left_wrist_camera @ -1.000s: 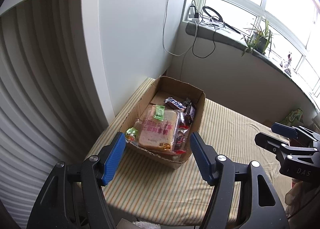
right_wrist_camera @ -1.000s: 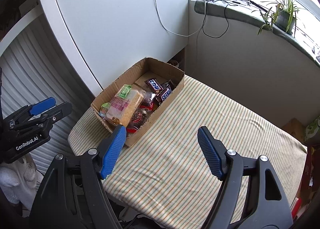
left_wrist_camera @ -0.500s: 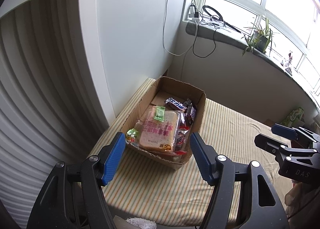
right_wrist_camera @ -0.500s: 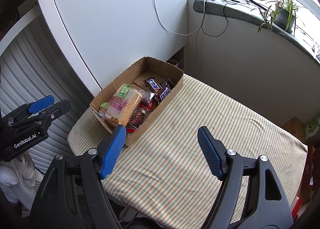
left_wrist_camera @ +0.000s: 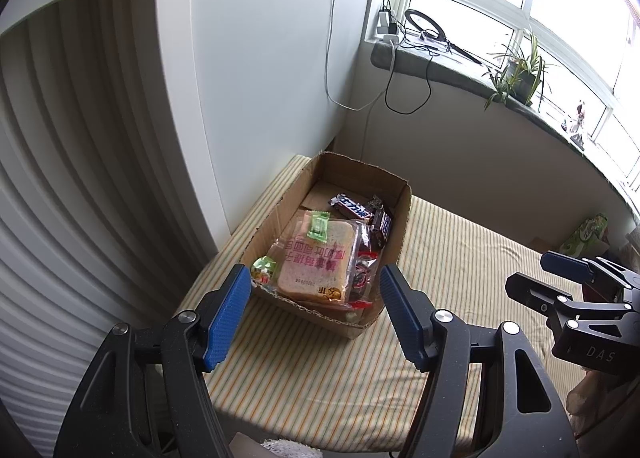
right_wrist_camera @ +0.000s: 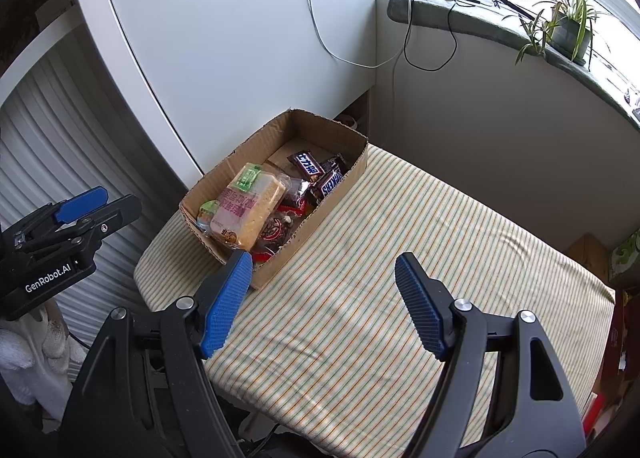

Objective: Organize snacks

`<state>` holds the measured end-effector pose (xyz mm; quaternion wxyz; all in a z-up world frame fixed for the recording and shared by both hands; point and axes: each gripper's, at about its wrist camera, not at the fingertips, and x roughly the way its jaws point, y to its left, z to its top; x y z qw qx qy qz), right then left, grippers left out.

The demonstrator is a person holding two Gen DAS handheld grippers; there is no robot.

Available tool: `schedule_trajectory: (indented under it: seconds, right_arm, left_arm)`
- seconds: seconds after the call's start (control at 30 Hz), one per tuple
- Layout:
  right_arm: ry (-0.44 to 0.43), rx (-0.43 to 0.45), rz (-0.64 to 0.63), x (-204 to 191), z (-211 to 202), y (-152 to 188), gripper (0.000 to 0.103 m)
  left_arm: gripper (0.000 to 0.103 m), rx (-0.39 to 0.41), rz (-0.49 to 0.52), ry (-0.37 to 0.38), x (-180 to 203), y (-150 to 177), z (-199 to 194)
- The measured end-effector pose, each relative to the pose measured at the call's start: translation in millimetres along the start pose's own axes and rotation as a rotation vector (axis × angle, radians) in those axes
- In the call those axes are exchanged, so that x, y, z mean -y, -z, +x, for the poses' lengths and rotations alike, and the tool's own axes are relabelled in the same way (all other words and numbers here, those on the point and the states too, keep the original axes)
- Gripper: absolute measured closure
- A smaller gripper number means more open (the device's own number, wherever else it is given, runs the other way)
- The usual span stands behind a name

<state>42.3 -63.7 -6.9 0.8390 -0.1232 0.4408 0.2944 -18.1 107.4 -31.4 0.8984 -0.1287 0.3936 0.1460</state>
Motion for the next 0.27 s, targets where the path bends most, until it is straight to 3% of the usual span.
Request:
schedule_trajectory:
  seconds: [0.27]
  right_arm:
    - [-0.004,-0.004,0.005,3.6,2.1,2.8,0.026]
  left_arm:
    - [0.036,0.007,0.0,-0.013,-2.5,2.7,1.2]
